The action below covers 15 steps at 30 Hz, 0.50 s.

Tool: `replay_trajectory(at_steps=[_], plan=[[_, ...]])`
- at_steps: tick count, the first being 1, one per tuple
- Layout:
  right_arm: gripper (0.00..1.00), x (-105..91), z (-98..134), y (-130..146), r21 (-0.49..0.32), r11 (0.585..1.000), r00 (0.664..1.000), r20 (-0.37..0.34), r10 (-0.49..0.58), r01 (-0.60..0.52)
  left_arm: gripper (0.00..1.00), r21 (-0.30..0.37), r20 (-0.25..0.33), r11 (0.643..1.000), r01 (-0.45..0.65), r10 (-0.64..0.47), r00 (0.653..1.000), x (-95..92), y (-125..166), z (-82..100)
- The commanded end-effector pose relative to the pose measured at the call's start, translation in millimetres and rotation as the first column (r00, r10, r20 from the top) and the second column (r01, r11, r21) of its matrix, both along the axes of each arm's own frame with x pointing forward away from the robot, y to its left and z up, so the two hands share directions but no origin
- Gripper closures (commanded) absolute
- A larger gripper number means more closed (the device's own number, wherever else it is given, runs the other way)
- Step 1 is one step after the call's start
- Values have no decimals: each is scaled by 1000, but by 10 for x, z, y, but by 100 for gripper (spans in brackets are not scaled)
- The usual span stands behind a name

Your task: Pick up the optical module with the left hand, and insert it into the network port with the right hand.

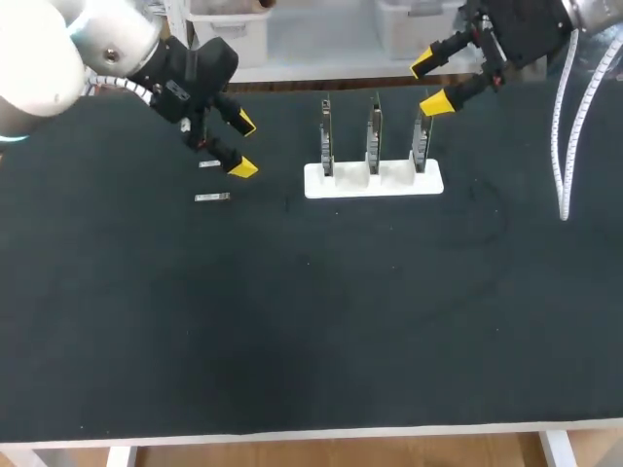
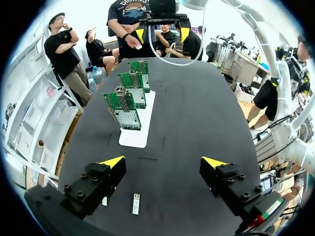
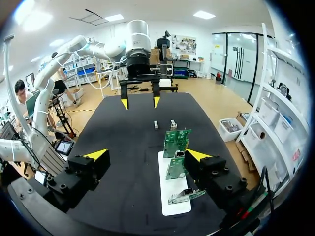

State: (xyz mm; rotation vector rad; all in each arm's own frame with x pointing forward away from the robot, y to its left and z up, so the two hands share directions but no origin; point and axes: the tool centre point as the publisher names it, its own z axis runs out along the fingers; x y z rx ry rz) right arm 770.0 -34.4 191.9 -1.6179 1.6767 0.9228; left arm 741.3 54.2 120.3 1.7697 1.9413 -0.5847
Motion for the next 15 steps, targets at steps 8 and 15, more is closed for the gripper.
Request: replay_trajectory(at_steps=[8,15], plan=[[0,9,0,3,0,1000,1000,-1,1,-1,0,0,12,1000,-7,7,1000,-41,7,2],[0,9,0,3,0,1000,1000,-1,1,-1,0,45,110,999,-21,16,994,-19,88,120]])
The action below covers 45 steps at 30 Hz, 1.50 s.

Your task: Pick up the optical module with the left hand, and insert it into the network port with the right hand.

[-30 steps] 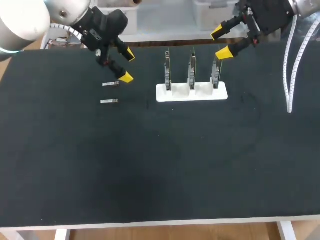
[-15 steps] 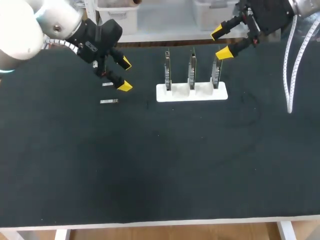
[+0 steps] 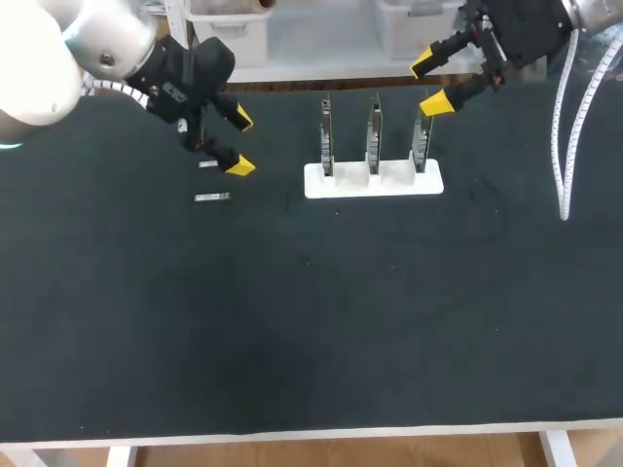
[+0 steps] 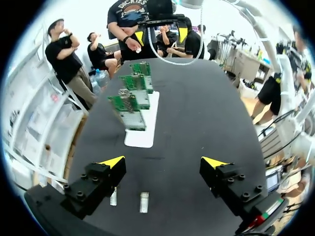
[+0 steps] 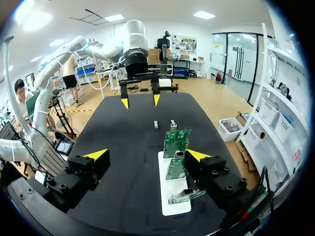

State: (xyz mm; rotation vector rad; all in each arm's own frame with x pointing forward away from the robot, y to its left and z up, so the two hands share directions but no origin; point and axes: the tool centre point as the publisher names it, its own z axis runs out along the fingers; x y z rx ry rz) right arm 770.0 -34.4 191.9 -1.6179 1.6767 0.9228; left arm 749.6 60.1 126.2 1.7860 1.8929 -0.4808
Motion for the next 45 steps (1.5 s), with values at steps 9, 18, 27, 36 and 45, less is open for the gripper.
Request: replay_trajectory(at_steps=[9,18,27,36,45], plan=[[0,9,0,3,0,1000,1000,-1,1,-1,0,56,-60,994,-93,97,993,-370,391,-378],[0,9,0,3,0,1000,1000,-1,1,-1,0,74,-46,992,-107,110,993,-465,529,-503],[0,9,0,3,0,1000,1000,-1,1,-1,0,95,-28,993,-72,75,997,-340,407,-494],[0,9,0,3,0,1000,1000,-1,1,-1,0,82,-91,995,-64,71,993,-289,363,-468],[0,9,0,3,0,1000,1000,-1,1,-1,0,82,-91,995,-64,71,993,-289,363,-468]])
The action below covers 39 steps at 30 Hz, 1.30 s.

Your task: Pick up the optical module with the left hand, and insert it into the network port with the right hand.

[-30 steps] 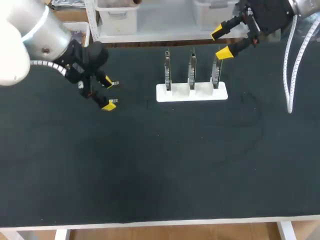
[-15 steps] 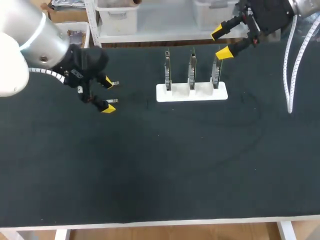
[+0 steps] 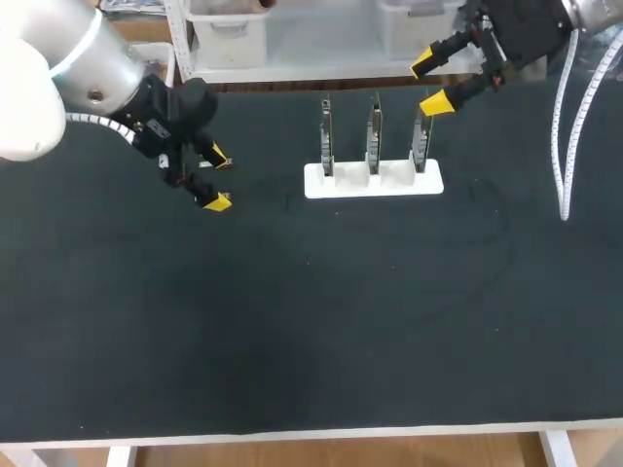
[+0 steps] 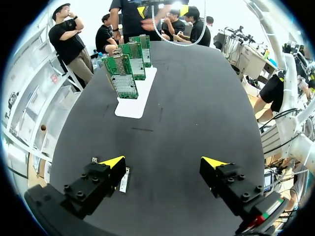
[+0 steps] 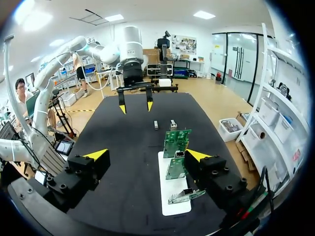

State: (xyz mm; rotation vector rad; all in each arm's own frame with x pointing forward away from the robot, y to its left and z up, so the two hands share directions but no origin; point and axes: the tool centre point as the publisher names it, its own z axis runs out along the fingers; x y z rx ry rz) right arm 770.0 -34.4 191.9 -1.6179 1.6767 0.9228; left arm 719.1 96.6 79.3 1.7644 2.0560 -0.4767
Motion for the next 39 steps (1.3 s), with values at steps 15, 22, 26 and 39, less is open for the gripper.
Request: replay_trajectory(at_steps=[15,22,26,39], plan=[[0,9,0,3,0,1000,1000,-1,1,-1,0,205,-33,977,55,-49,998,95,71,-34],[0,9,0,3,0,1000,1000,-1,1,-1,0,205,-48,979,18,-8,999,60,207,-223],[0,9,0,3,0,1000,1000,-1,1,-1,0,203,-53,979,-2,13,999,77,231,-323],[0,9,0,3,0,1000,1000,-1,1,-1,0,213,-73,977,32,-16,997,88,227,-362]])
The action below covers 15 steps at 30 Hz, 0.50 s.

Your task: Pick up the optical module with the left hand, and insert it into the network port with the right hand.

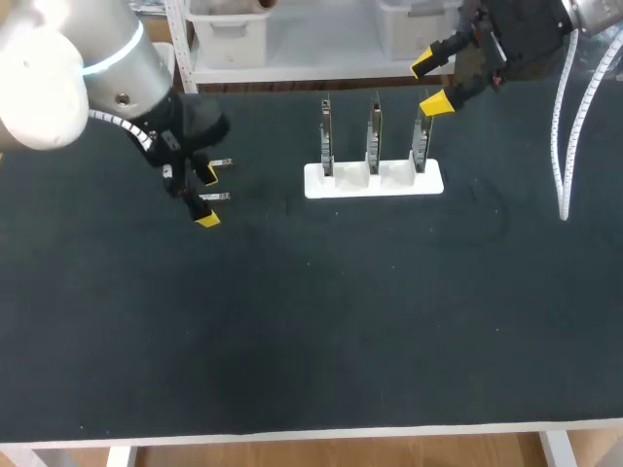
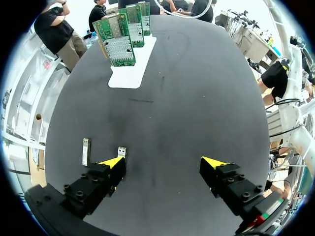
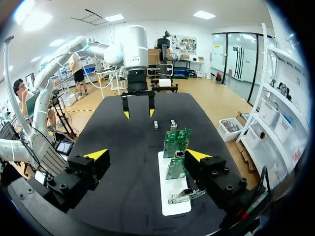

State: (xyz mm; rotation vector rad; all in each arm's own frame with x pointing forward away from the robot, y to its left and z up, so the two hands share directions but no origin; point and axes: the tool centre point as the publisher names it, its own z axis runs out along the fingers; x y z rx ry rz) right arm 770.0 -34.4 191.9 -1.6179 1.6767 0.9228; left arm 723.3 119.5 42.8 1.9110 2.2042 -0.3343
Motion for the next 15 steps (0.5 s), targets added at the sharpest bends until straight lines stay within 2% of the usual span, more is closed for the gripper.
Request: replay_trajectory(at_steps=[1,9,12,15], plan=[[0,9,0,3,0,1000,1000,-1,1,-1,0,5,-9,1000,5,-5,1000,47,-2,4],[0,9,0,3,0,1000,1000,-1,1,-1,0,5,-9,1000,5,-5,1000,47,-2,4],[0,9,0,3,0,1000,1000,-1,1,-1,0,76,47,996,47,-51,998,184,-75,116],[0,9,0,3,0,1000,1000,-1,1,-1,0,107,78,993,54,-62,995,273,-58,197]])
